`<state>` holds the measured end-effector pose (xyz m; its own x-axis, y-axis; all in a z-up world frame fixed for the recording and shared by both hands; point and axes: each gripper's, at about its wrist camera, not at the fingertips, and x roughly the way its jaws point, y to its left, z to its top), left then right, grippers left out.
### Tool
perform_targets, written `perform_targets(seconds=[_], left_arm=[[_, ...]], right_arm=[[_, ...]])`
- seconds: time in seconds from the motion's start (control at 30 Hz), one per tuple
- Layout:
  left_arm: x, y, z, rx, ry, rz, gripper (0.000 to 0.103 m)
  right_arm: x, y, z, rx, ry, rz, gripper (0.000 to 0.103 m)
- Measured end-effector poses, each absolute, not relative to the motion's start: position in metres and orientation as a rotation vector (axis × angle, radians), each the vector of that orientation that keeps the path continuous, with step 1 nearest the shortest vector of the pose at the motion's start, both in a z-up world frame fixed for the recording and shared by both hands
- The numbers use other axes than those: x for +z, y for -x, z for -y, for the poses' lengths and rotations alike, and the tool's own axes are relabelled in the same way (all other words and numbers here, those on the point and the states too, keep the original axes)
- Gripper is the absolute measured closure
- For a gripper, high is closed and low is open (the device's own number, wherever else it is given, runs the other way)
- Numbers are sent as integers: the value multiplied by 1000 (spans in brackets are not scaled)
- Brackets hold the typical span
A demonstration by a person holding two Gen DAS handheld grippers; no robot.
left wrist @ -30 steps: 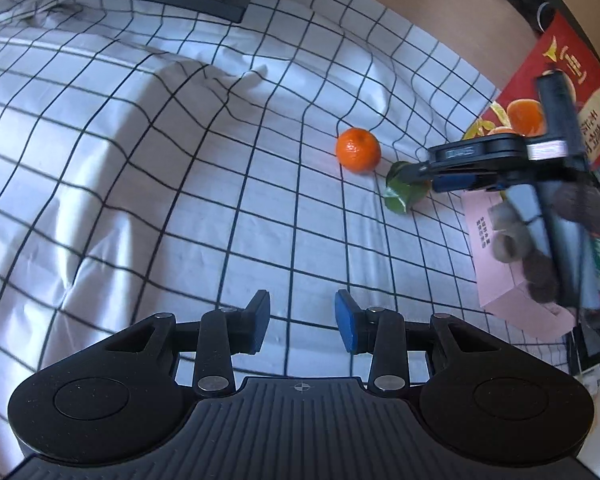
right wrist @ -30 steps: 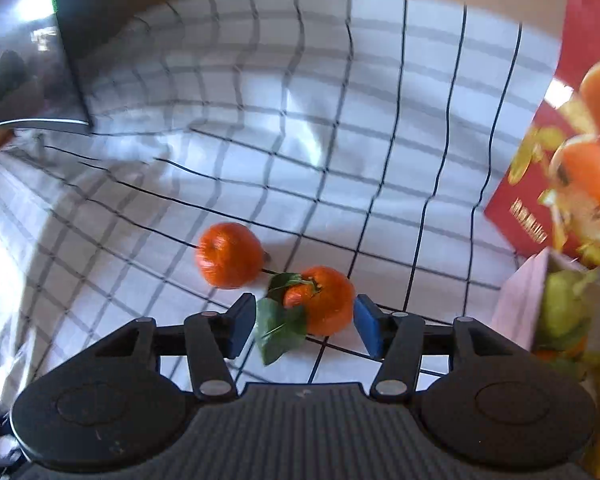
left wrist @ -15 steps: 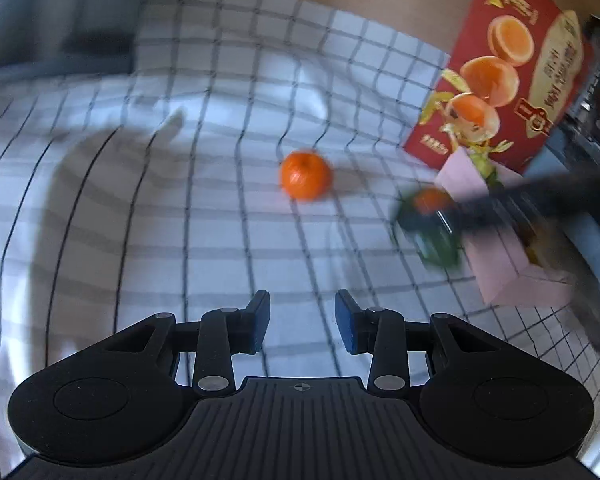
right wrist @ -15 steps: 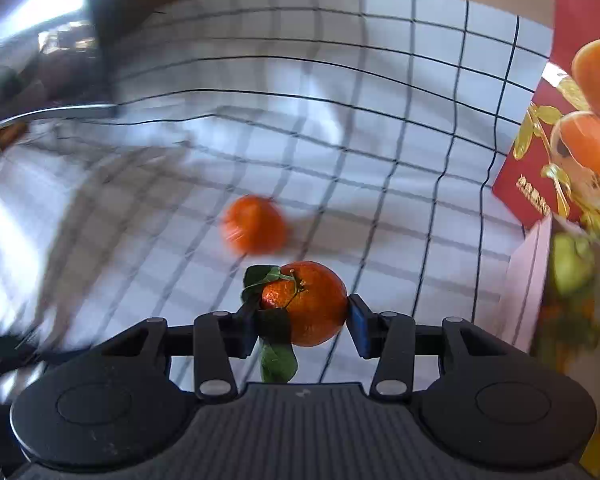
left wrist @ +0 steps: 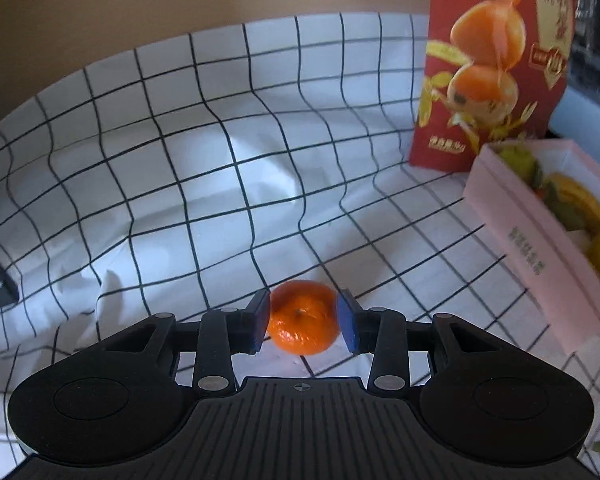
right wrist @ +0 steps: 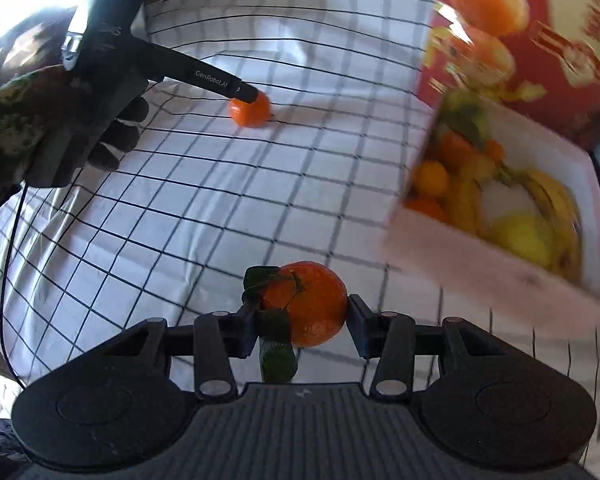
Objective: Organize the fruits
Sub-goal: 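Grasp the plain mandarin with the left gripper while the right gripper grasps the leafy mandarin, then lift both mandarins and carry them toward the pink box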
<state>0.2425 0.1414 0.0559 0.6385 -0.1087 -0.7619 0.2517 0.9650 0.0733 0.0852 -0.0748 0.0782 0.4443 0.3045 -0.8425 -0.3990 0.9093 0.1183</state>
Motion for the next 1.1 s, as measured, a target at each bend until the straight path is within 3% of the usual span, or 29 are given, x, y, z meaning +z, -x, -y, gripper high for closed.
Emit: perform_targets(seconds=[0.1,0.27,0.67,1.1], left_arm=[[53,-249,-137,-209,-198,-875,52],[44,-259,-136,-151,-235,-902,48],[27,-265,-156,-94,-110,-957,51],[63,-149,-95,-309,3,-937,56]], right_arm=[[76,-79,90,404,52,-1032,58],[69,-72,100,372,24,-1052,58],[70,-59,112,379,68,-1038,58],[67,-57,136,388,145,-1033,58]])
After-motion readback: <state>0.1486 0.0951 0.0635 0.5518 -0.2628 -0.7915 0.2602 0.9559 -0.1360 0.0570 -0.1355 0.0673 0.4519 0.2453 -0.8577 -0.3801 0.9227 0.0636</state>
